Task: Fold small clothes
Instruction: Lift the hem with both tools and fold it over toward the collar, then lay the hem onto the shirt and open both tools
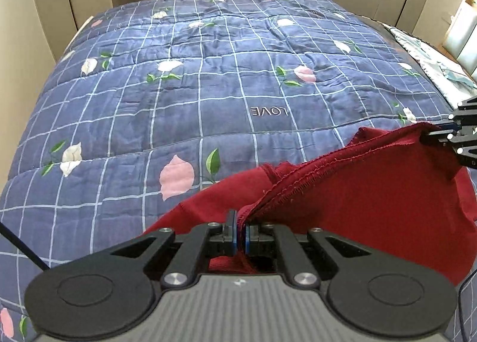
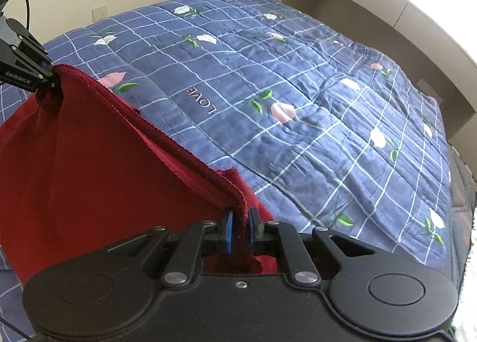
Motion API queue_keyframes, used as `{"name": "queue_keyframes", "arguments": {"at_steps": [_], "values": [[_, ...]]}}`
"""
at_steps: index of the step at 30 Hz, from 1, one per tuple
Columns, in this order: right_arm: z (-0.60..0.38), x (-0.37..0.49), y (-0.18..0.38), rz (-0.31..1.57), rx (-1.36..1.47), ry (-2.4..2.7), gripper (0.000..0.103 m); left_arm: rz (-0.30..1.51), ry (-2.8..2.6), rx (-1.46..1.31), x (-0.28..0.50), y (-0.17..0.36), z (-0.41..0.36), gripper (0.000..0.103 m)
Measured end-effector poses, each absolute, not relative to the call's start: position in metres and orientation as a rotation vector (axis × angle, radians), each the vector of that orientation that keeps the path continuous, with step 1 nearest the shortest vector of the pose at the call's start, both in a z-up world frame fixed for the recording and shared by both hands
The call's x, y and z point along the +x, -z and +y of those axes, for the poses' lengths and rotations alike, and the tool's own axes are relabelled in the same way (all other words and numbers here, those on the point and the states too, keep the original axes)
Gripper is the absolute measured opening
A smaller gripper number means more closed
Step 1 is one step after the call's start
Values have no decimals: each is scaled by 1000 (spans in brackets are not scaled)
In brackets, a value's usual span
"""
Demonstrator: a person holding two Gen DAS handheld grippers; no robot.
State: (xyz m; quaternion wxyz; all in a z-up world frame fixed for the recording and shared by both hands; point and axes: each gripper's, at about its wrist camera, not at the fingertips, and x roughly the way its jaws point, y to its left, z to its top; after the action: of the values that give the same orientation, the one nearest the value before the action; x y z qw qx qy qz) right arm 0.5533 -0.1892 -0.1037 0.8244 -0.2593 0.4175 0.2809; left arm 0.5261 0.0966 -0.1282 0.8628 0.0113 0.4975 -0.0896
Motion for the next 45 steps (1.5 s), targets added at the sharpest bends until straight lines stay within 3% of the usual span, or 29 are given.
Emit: {"name": "queue_keyframes", "arguments": {"at_steps": [16, 18, 22, 24, 29, 30, 35, 45], "values": [[-201, 576, 141, 930, -480, -615, 13, 1109, 193, -17, 554, 154, 99, 5], [-202, 577, 145, 932, -473, -607, 19, 1114, 187, -26, 556, 156, 99, 5], [-208, 575, 149, 909, -455, -567, 36, 1123, 154, -48, 561, 162, 102, 20], [-213, 575, 149, 895, -433, -537, 55, 1130, 134, -63, 562, 165, 104, 31], [-228, 565, 140, 788, -388, -392, 94, 1099, 13, -91, 559, 164, 118, 88], [-231, 563, 137, 769, -376, -365, 100, 1079, -20, -112, 557, 163, 122, 90], [-240, 551, 131, 724, -339, -278, 102, 1021, -70, -254, 540, 160, 138, 98], [-236, 545, 169, 778, -460, -236, 102, 1045, 50, -234, 555, 137, 142, 98]]}}
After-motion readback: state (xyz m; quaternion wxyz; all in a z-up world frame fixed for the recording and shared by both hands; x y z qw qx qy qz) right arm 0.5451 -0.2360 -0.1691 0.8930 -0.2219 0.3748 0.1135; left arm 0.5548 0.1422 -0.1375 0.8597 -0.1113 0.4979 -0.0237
